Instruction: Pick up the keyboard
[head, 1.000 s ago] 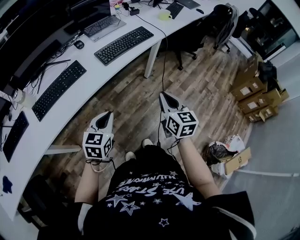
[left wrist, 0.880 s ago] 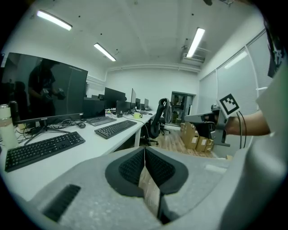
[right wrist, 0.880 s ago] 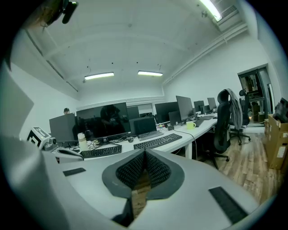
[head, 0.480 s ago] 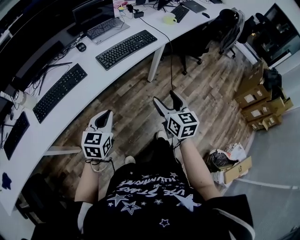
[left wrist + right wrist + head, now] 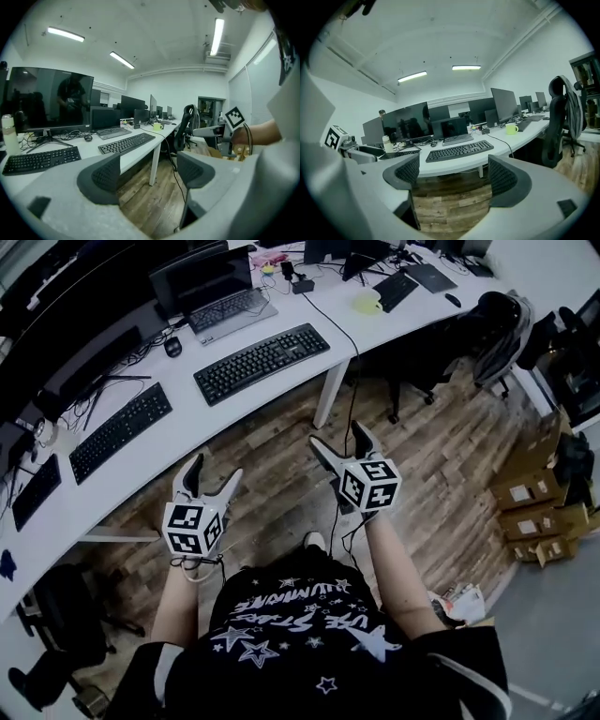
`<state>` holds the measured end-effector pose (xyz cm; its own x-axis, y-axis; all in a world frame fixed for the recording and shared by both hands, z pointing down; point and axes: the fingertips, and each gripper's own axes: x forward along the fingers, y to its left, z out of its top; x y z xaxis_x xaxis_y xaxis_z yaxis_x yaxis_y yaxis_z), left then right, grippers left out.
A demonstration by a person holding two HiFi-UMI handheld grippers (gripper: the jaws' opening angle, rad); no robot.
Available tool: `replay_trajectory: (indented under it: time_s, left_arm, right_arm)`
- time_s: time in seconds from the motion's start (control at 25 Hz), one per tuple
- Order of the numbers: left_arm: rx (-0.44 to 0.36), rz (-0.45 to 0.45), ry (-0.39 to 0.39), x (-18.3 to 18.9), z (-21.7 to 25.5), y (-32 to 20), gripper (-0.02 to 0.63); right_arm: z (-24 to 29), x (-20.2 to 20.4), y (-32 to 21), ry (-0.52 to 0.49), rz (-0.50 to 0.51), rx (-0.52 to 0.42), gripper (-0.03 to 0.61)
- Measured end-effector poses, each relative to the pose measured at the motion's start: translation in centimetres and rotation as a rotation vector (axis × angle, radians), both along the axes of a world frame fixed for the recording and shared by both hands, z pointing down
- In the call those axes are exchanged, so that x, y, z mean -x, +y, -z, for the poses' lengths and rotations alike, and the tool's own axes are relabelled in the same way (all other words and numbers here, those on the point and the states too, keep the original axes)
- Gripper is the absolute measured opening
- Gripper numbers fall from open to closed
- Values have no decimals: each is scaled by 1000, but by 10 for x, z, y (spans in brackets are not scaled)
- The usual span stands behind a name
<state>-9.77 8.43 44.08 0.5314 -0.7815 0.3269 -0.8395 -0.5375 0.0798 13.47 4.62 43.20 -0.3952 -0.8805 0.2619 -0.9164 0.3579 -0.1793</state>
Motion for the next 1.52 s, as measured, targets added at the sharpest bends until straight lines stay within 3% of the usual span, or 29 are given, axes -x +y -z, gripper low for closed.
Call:
replay_trajectory:
  time_s: [0.28, 0.68, 1.16, 1.52]
  left_arm:
    - [17, 111, -3, -49, -2, -15, 424]
    - [64, 233, -61, -55, -7, -26, 434]
    - [98, 135, -121, -67, -39, -132, 436]
    - [90, 79, -115, -50, -44, -239, 436]
  right_arm:
    - [0, -47, -48, 2, 127, 12, 468]
    - [-25, -60, -84, 26, 226, 71, 485]
    - [-38, -78, -160, 54, 156, 117, 485]
    - [-30, -45, -260, 165, 192, 121, 485]
